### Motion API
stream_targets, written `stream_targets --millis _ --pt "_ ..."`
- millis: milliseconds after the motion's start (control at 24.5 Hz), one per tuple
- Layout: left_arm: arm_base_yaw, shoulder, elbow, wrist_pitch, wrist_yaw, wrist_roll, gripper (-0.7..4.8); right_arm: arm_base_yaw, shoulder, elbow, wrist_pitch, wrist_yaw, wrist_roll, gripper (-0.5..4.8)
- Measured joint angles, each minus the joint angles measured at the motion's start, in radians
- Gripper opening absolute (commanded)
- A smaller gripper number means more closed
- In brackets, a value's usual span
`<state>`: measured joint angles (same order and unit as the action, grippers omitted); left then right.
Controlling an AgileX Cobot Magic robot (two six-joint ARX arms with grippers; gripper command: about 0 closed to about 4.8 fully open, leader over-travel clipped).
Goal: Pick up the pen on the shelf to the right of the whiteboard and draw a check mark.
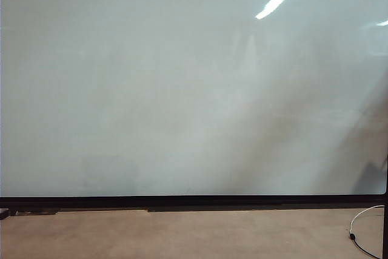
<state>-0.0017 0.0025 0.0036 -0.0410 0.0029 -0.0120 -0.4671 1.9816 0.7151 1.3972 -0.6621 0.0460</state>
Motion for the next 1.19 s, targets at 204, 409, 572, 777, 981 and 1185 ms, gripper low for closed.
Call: stream_targets --millis 204,409,572,777,981,1185 --pt "0.0 0.0 0.0 0.0 0.0 0.0 -0.04 -0.005 -0.01 0.0 -0.002 0.017 -0.015 -0.09" --pt "0.0 0.0 0.0 0.0 0.0 0.0 -0.04 -0.012 -0.025 -0.001 0.0 0.073 -0.019 -0.09" --pt "0.0 0.0 0.0 0.0 0.0 0.0 -0.04 -0.011 -0.029 -0.01 0.0 0.146 -0.021 -0.09" --pt "0.0 0.0 0.0 0.0 0.0 0.0 -0.04 -0.01 -0.14 -0.111 -0.003 0.292 -0.04 -0.09" --pt "0.0 0.0 0.0 0.0 0.0 0.0 -0.05 0.067 -0.335 -0.251 0.001 0.508 -0.052 -0.09" --pt "0.0 0.0 0.0 0.0 0.0 0.0 -0.04 0.173 -0.517 -0.395 -0.007 0.692 -0.067 -0.09"
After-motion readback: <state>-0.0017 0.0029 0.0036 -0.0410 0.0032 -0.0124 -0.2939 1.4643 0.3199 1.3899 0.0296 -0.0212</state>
